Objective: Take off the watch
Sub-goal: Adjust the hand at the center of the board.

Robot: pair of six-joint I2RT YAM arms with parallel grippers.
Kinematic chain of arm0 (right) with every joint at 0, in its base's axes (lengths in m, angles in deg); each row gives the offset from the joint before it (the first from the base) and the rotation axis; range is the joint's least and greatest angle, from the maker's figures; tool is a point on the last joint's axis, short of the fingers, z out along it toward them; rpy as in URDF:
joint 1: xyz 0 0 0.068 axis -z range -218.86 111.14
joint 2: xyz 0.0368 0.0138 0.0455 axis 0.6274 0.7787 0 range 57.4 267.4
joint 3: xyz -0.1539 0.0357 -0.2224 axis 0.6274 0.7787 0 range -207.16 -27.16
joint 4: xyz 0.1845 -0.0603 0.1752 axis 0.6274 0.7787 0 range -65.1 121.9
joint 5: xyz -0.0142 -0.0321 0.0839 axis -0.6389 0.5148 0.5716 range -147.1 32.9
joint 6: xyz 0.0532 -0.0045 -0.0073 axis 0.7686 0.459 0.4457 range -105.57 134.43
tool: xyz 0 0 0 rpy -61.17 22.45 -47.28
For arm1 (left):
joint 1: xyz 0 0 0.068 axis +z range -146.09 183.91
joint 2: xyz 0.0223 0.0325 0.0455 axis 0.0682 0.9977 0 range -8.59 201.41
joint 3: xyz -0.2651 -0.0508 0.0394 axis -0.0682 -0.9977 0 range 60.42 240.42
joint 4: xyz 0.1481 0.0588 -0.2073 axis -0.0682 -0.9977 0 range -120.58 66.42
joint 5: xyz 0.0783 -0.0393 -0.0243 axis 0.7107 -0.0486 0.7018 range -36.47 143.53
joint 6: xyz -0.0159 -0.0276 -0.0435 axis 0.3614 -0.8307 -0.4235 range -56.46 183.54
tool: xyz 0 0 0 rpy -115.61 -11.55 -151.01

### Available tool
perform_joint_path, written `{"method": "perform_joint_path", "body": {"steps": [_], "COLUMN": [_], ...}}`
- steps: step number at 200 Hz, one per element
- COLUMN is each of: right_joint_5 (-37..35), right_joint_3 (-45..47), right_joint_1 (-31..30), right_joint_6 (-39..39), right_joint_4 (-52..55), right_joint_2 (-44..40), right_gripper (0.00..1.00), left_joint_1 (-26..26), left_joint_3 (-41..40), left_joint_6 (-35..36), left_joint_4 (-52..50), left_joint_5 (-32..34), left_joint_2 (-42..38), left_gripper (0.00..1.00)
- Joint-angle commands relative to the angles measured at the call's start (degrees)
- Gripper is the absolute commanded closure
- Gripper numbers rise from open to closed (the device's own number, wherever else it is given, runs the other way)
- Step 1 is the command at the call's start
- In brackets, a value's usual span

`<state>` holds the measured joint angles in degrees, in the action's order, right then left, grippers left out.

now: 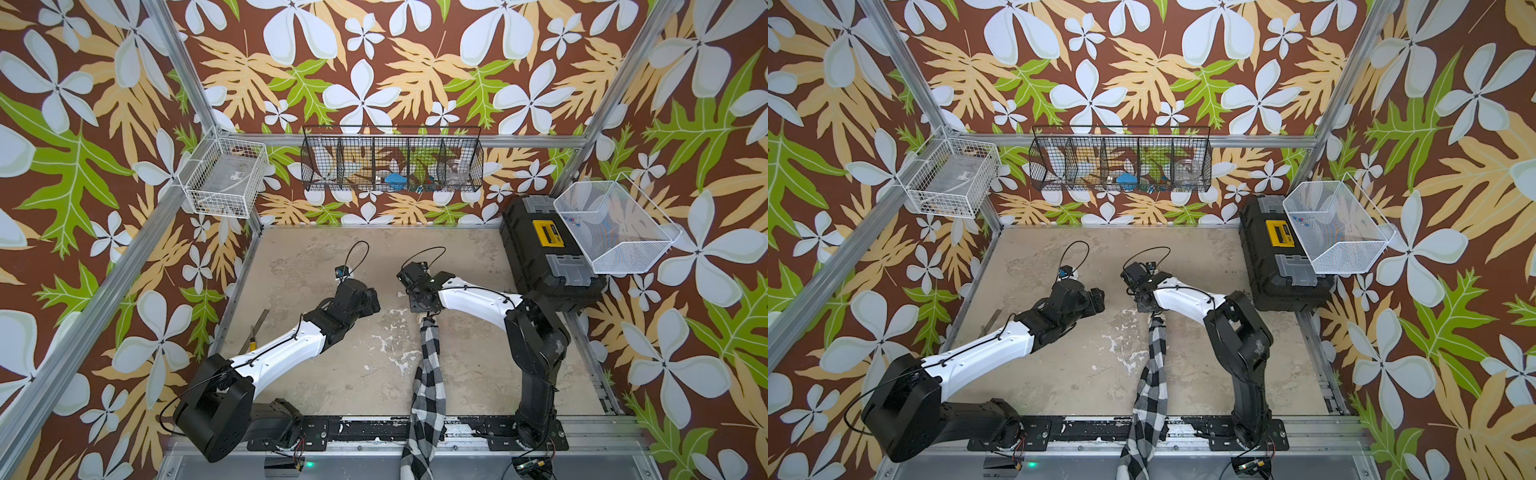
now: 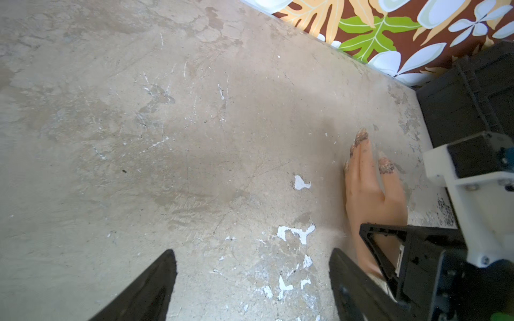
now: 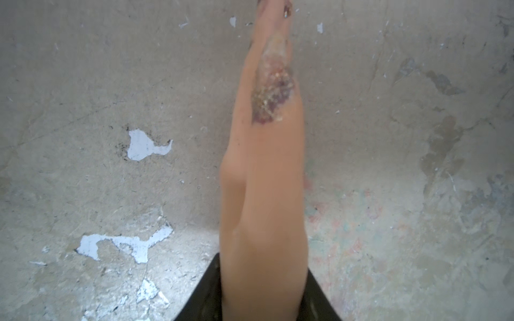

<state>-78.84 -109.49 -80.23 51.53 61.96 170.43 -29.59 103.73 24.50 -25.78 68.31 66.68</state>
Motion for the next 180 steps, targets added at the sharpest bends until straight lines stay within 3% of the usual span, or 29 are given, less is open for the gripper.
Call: {"method": "perform_joint_path", "body": {"steps": [1,73,109,149,180], "right_joint_5": [-6.41,-7.84,-8.37,-7.82,-5.16], "right_joint_3": [-3.74,-12.57,-15.62,-19.18,-21.19], "right_joint_1": [-1.55,-4.36,-5.44,-6.5,-6.73], "right_joint_6": [0.3,2.77,3.13,3.15,3.28], "right_joint_4": [5.14,9.99,11.65,12.54,11.62], "right_joint_2": [2.57,11.33,13.46,14.13,13.0], "right_gripper": [0.61,0.56,0.47,0.28,0.22], "left_joint_1": [1.75,8.17,8.8,9.45,10.62], "left_joint_3": [-0.67,-2.13,-2.01,-1.06,-0.27], "left_joint_6": [-0.3,-1.85,-1.91,-1.6,-1.34], "left_joint_4": [0.68,1.04,1.12,0.29,-0.55], "left_joint_5": [-1.38,-5.26,-5.95,-6.06,-6.37], "left_joint_2": [-1.29,-4.13,-4.78,-5.04,-5.47], "left_gripper": [0.13,0.13,0.14,0.14,0.15]}}
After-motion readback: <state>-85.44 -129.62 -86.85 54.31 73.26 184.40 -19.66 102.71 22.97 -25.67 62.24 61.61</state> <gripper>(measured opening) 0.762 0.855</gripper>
